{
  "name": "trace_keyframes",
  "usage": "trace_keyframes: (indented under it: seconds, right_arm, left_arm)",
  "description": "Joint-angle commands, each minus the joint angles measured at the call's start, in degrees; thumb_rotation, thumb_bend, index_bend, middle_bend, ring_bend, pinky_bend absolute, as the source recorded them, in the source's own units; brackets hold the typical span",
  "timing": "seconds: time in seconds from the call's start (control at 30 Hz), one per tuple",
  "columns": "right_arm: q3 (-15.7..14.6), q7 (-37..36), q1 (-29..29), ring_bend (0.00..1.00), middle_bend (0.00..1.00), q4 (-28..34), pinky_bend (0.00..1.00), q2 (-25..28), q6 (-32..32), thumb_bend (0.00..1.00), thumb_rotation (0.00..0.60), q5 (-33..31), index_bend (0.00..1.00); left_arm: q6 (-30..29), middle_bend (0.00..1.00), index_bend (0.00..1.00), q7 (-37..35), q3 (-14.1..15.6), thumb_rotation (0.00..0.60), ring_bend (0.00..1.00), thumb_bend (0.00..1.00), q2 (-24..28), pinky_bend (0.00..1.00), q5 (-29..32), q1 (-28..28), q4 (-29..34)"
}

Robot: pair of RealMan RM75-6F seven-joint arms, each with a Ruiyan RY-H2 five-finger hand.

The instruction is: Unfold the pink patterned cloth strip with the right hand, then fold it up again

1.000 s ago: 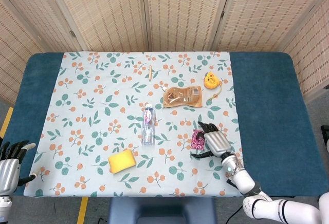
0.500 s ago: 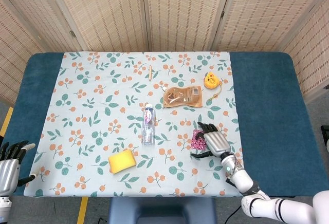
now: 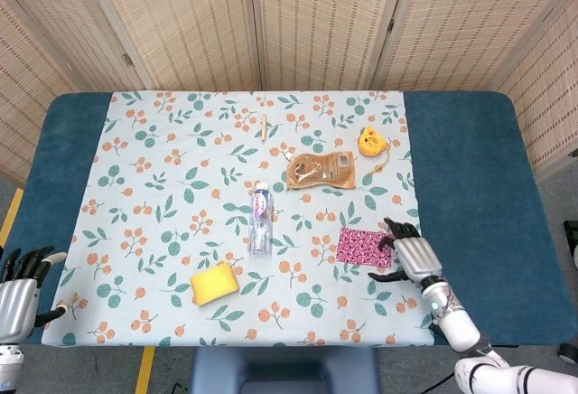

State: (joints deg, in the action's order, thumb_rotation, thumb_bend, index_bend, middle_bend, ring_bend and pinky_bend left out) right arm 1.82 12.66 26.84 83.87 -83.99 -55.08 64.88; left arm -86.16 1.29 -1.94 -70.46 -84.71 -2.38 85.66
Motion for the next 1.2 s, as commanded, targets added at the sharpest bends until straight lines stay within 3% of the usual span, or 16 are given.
trace_keyframes:
  seconds: [0.03,0.23,0.8,1.2]
  right_arm:
    - [-0.4,-0.7,-1.1,0.00,0.02,1.0,0.00,1.4,-1.2,0.17,0.269,0.6,0.34]
    - [0.0,-1.8,-1.5,0.00,0.02,1.9,0.00,2.0,-2.3,0.17,0.270,2.2,0.34]
    - [3.1,2.4,4.6,0.00,0.02,-2.0,0.00,-7.0,3.4,0.17,0.268,0.5,0.34]
    - [2.4,2.9,3.3,0.00,0.02,-2.0,0.00,-5.5,2.2,0.17,0.269,-1.1,0.34]
  left_arm:
    - [0.0,0.19,0.28,0.1,0.0,0.600,0.16,0.33,-0.1,0.00,0.0,-0.1,0.1]
    - [0.1,0.19,0.28,0.2,0.0,0.600,0.16,0.33,-0.1,0.00,0.0,-0.1,0.1]
    - [0.3,0.19,0.28,-1.5,0.2,0.600,0.16,0.33,-0.5,0.00,0.9,0.5,-1.8]
    - [0.0,0.19,0.28,-1.8,0.2,0.600,0.16,0.33,-0.8,0.00,0.6,0.6,-2.2]
